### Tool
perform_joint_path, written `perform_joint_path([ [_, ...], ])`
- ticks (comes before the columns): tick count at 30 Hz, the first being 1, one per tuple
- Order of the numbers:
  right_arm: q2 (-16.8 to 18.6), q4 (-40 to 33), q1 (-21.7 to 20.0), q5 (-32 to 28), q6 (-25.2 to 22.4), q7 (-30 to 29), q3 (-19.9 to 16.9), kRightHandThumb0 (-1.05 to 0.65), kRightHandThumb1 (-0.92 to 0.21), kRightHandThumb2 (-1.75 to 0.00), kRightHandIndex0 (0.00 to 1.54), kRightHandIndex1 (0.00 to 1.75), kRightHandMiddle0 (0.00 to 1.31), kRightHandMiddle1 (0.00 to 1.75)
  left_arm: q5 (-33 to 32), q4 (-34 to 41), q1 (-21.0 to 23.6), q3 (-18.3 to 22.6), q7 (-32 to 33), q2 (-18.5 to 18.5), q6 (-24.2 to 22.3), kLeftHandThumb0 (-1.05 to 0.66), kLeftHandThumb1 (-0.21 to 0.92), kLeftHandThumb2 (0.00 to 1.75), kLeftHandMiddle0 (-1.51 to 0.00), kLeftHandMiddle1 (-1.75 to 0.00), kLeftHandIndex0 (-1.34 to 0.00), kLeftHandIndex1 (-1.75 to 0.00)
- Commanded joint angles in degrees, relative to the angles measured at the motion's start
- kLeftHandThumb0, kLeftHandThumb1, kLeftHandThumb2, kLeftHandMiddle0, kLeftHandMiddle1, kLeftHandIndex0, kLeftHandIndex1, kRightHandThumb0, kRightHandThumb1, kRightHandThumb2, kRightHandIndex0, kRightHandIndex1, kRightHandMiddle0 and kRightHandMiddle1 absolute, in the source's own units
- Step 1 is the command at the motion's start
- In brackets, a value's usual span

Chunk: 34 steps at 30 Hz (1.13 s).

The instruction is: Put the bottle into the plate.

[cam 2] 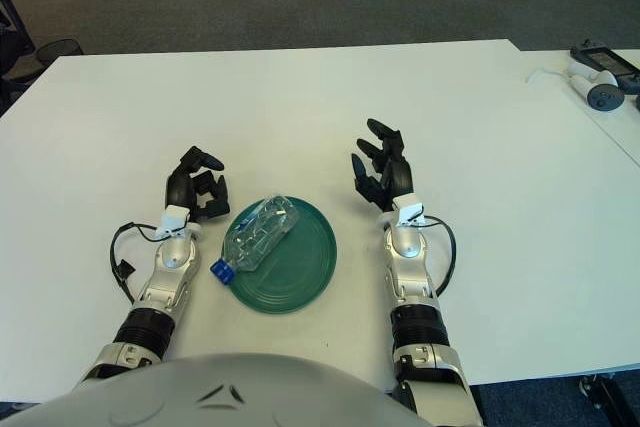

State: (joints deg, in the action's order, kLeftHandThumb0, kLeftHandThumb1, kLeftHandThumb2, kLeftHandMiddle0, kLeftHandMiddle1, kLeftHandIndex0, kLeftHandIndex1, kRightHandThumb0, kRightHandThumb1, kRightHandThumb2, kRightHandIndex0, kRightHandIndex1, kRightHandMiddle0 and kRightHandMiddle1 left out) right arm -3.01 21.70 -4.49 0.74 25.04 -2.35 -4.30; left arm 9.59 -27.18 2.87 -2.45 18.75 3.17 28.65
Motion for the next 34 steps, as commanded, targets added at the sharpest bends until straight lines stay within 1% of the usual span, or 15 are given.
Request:
perform_joint_path([
  [1, 0.0, 3.7, 0.7, 0.8, 3.3, -0.9, -0.4, -0.47, -0.82, -0.64, 0.33, 0.65, 0.00, 0.76, 1.7, -4.9, -9.4, -0.6, 0.2, -0.6, -2.2, -0.53, 0.15, 1.51, -1.26, -1.75, -0.74, -1.75],
  [4, 0.3, 7.5, 1.6, 0.9, 5.5, -1.0, -0.4, -0.46, -0.79, -0.67, 0.35, 0.67, 0.00, 0.78, 1.6, -4.2, -9.6, -0.6, 0.2, -0.5, -3.0, -0.54, 0.14, 1.53, -1.26, -1.75, -0.75, -1.75],
  [7, 0.6, 9.6, 1.9, 0.9, 6.7, -1.1, -0.3, -0.46, -0.79, -0.69, 0.37, 0.68, 0.00, 0.76, 1.6, -3.8, -9.7, -0.5, 0.3, -0.5, -3.6, -0.54, 0.14, 1.54, -1.26, -1.75, -0.76, -1.75],
  [12, 1.7, 11.3, 3.0, 1.3, 6.0, -1.7, 0.3, -0.46, -0.79, -0.69, 0.39, 0.70, 0.00, 0.76, 1.2, -3.4, -10.0, -0.1, 0.5, -0.3, -3.9, -0.55, 0.13, 1.54, -1.26, -1.75, -0.76, -1.75],
  [14, 2.4, 11.7, 4.2, 1.6, 6.2, -2.0, 0.8, -0.46, -0.79, -0.69, 0.42, 0.73, 0.00, 0.80, 1.1, -3.3, -10.1, 0.0, 0.4, -0.4, -3.8, -0.54, 0.13, 1.54, -1.27, -1.75, -0.76, -1.75],
  [19, 3.0, 12.1, 5.8, 2.2, 6.1, -3.1, 1.3, -0.45, -0.78, -0.69, 0.44, 0.77, 0.00, 0.87, 0.8, -3.4, -10.2, 0.0, -0.2, -0.7, -2.6, -0.54, 0.15, 1.52, -1.28, -1.75, -0.75, -1.75],
  [21, 3.1, 12.3, 5.8, 2.5, 5.8, -3.8, 1.4, -0.43, -0.75, -0.72, 0.43, 0.82, 0.00, 0.94, 0.6, -3.5, -10.1, 0.1, -0.4, -0.8, -2.1, -0.53, 0.16, 1.51, -1.27, -1.75, -0.74, -1.75],
  [27, 3.0, 11.3, 6.7, 3.3, 5.2, -5.5, 1.8, -0.41, -0.68, -0.81, 0.43, 0.90, 0.00, 1.06, 0.6, -3.3, -10.0, 0.1, -0.6, -1.0, -1.5, -0.53, 0.17, 1.50, -1.27, -1.75, -0.73, -1.75],
  [34, 2.8, 10.0, 7.2, 3.4, 3.5, -6.4, 1.7, -0.43, -0.66, -0.83, 0.42, 0.92, 0.00, 1.15, 0.9, -2.0, -10.1, 0.1, -0.5, -1.0, -1.8, -0.52, 0.17, 1.49, -1.26, -1.75, -0.72, -1.75],
])
